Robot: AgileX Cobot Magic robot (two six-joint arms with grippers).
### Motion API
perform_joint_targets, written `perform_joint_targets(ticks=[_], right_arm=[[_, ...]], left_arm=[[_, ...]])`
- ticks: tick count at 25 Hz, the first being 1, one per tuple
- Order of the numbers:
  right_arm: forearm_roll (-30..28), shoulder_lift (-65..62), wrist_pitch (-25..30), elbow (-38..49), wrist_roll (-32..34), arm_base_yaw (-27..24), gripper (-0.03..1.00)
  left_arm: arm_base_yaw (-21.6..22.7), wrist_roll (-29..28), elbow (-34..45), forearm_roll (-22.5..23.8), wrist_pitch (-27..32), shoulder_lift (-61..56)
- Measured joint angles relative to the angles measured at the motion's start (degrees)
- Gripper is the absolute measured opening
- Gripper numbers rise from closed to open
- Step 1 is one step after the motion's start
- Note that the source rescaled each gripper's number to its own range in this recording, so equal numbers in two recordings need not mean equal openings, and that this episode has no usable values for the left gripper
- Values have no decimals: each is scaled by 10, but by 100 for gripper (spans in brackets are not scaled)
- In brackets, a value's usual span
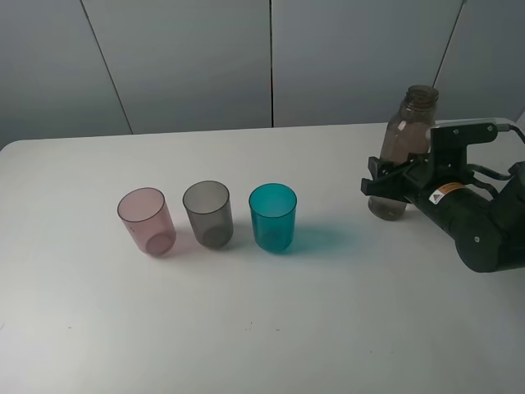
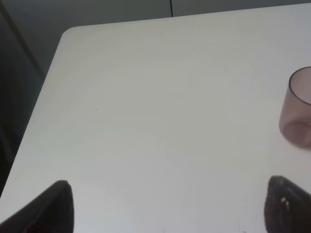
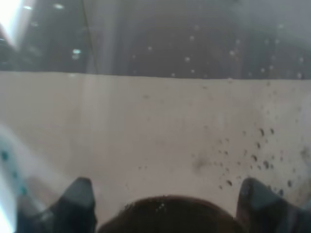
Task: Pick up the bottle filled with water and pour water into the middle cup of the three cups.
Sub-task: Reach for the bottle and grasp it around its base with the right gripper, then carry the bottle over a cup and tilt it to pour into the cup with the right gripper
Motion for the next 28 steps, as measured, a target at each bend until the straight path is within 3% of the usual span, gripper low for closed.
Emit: perform_joint_targets(ticks=[7, 14, 18, 24, 28], right_arm=[[-3, -9, 13, 0, 2, 0, 0], [-5, -105, 42, -17, -17, 0, 0], [-40, -153, 131, -73, -27, 0, 0], [-106, -160, 321, -194, -30, 17, 0], [-139, -137, 332, -253, -30, 40, 0]], left_arm=[[0, 0, 0, 0, 0, 0], [0, 0, 0, 0, 0, 0], [0, 0, 0, 0, 0, 0], [0, 0, 0, 0, 0, 0], [0, 0, 0, 0, 0, 0]])
